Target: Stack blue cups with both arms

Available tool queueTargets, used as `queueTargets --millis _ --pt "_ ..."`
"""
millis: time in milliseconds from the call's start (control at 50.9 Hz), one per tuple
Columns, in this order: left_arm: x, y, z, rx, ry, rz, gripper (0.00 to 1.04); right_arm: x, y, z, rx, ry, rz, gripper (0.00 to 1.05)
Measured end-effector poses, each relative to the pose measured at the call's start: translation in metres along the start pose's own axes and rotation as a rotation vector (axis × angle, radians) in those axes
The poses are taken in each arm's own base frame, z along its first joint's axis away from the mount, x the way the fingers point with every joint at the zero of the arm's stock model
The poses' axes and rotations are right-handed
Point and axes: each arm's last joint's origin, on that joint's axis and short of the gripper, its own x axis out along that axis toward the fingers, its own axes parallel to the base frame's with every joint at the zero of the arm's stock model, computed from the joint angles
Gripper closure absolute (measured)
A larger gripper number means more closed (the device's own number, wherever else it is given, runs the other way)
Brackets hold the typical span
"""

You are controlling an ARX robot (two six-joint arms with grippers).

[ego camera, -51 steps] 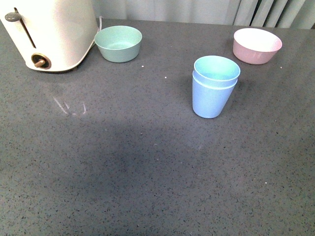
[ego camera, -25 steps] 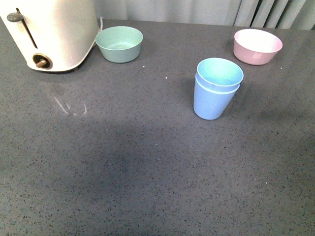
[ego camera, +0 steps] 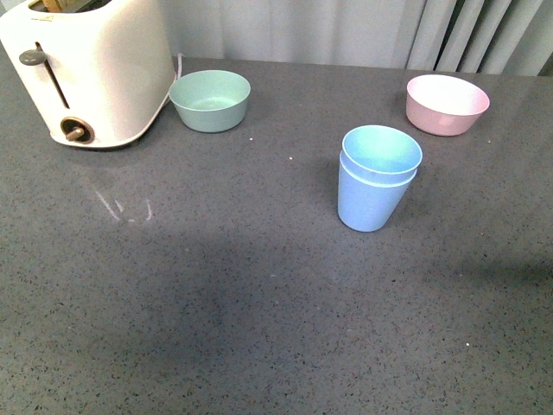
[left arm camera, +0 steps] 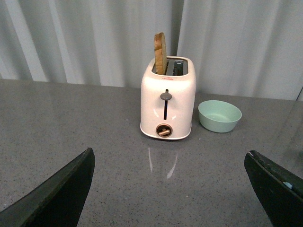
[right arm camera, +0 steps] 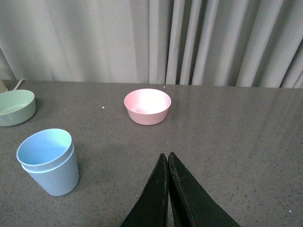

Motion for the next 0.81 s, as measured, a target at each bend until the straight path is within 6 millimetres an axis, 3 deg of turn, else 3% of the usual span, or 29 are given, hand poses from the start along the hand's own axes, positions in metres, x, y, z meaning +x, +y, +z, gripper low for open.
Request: queueTargets --millis 236,805 --pt "0.0 0.0 0.0 0.0 0.0 0.0 0.09 -0.01 0.0 -0.007 0.0 -0.017 0.002 1.03" --pt "0.0 0.0 0.0 0.0 0.0 0.0 0.09 -0.033 0.0 -0.001 0.0 -0.037 -0.001 1.03"
